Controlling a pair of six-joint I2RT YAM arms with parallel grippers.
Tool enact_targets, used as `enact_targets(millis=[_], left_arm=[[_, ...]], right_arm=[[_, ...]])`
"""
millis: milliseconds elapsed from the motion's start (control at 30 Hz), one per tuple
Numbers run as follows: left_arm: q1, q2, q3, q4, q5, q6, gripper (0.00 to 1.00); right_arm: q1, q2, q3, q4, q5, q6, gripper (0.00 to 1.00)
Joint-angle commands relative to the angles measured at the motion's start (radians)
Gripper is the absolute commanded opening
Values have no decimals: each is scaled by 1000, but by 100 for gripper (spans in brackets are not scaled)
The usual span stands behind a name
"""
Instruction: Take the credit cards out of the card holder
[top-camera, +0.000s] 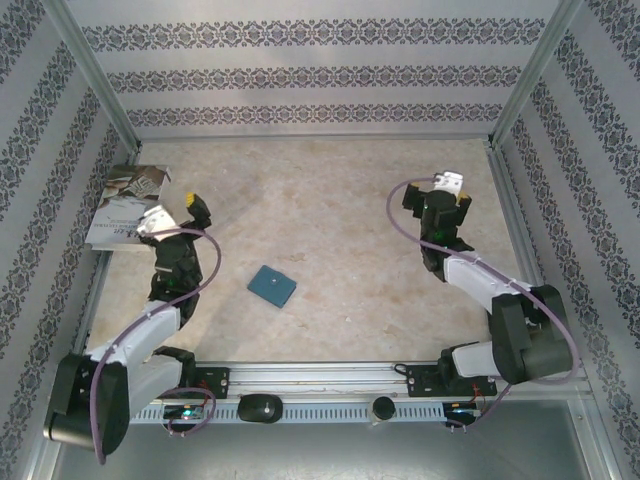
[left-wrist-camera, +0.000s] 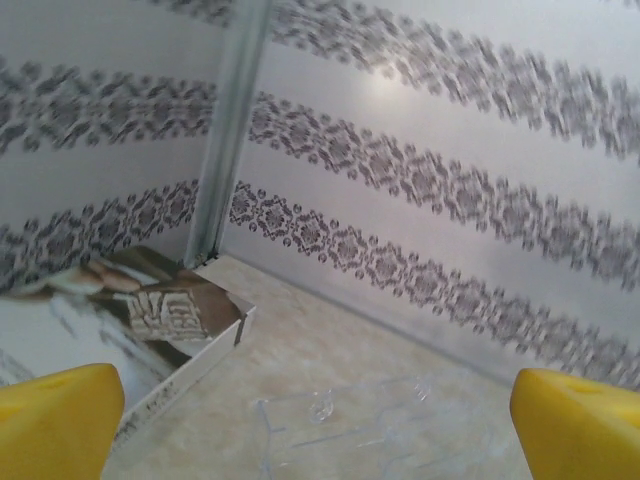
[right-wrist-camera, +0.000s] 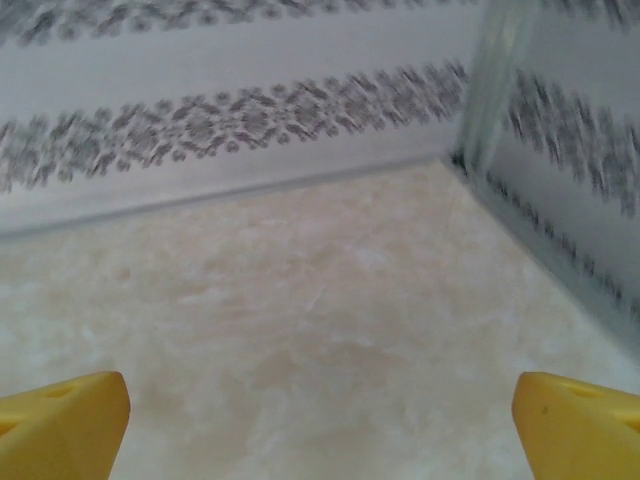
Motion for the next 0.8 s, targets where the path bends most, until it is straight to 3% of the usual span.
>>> enact_targets(millis=[0, 67, 133, 200, 300, 367, 467, 567, 767], left_arm=[[60, -121, -46, -35, 8, -377, 99], [138, -182, -12, -157, 148, -479, 99], [219, -169, 36, -179, 327, -486, 99], [305, -106, 94, -192, 512, -534, 99], [398, 17, 186, -222, 729, -601, 99], [412, 93, 270, -304, 810, -583, 99], [419, 261, 558, -692, 993, -369, 96], [411, 399, 733, -908, 1008, -238, 90], [348, 653, 1059, -1209, 891, -15, 82]], right_arm=[[-104, -29, 22, -162, -220, 411, 98], [-137, 29, 13, -71, -380, 529, 98], [-142, 78, 65, -108, -503, 515, 98], [-142, 129, 148, -214, -610, 488, 98], [-136, 194, 196, -239, -735, 470, 98], [-134, 234, 218, -240, -805, 462, 95], [-123, 275, 236, -232, -887, 439, 94], [-104, 307, 256, -248, -929, 406, 94], [-58, 328, 296, -290, -979, 344, 91]])
